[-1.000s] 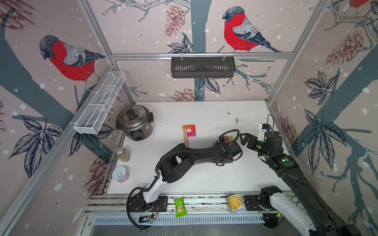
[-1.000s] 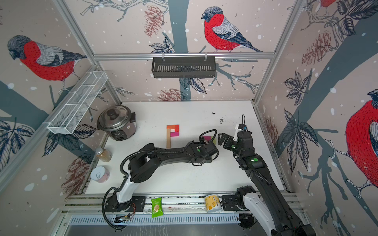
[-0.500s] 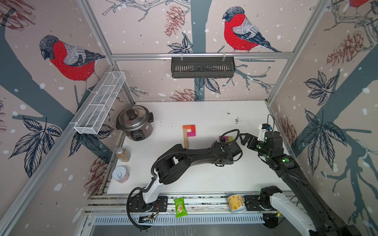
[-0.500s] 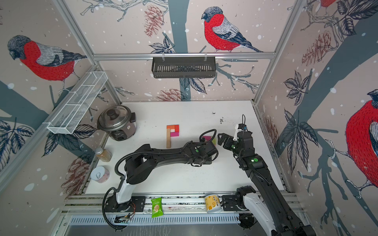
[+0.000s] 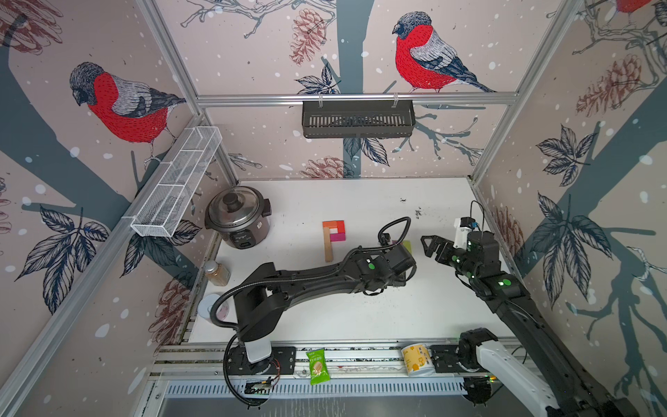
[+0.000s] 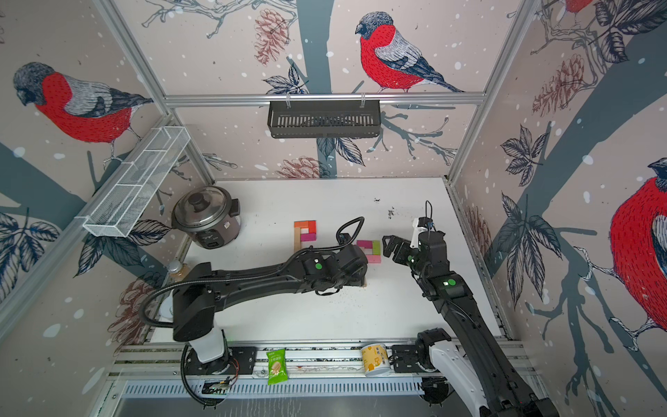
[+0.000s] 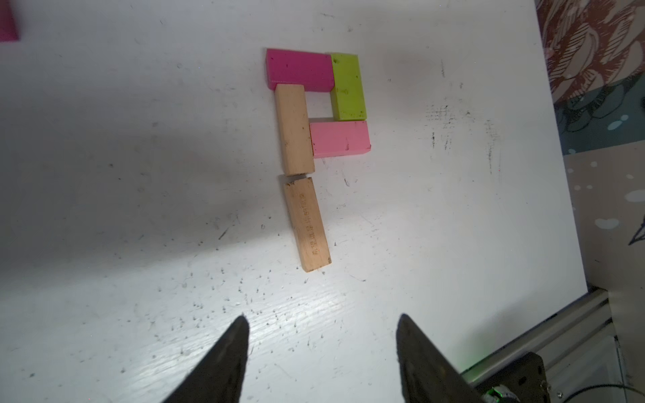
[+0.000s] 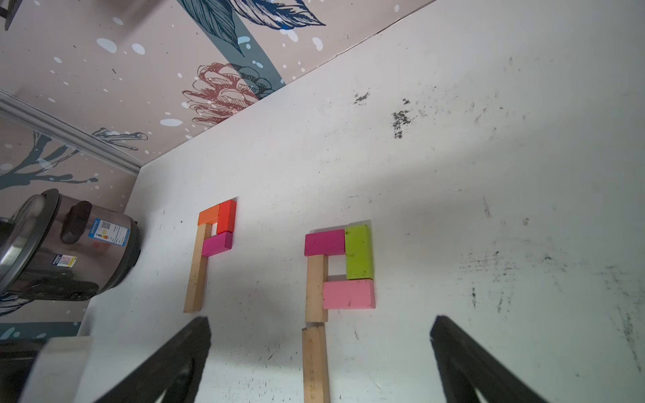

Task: Assemble the letter p with building blocks
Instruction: Place the building block at the center of the board, then assemble the building block at the center of the board.

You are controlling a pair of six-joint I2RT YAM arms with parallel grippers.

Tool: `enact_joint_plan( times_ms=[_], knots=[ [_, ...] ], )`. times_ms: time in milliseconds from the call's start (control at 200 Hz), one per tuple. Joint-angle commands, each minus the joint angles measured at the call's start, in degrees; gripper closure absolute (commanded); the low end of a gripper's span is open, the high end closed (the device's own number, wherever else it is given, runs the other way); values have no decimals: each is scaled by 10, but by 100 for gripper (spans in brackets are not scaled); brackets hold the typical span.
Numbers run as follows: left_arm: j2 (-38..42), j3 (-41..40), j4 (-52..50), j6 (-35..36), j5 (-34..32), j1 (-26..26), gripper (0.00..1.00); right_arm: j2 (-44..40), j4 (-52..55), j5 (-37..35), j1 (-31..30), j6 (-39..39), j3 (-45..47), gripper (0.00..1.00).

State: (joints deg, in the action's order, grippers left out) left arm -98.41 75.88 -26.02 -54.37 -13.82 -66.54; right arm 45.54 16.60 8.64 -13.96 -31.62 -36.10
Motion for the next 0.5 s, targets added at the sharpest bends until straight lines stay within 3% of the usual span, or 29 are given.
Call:
enact_joint_plan(
  times_ms=[0,55,150,495],
  knots=[
    [63,-48,35,45,-30,7,17,8,5,-6,-28,12,6,0],
    [104,-89,60,70,-35,11,3,13,7,-30,-57,9,10,0],
    [174,-165,95,91,-55,21,2,24,9,-66,-103,2,18,0],
    [413,-435,314,208,-6,110,2,90,-2,-102,-206,-26,45,0]
  ],
)
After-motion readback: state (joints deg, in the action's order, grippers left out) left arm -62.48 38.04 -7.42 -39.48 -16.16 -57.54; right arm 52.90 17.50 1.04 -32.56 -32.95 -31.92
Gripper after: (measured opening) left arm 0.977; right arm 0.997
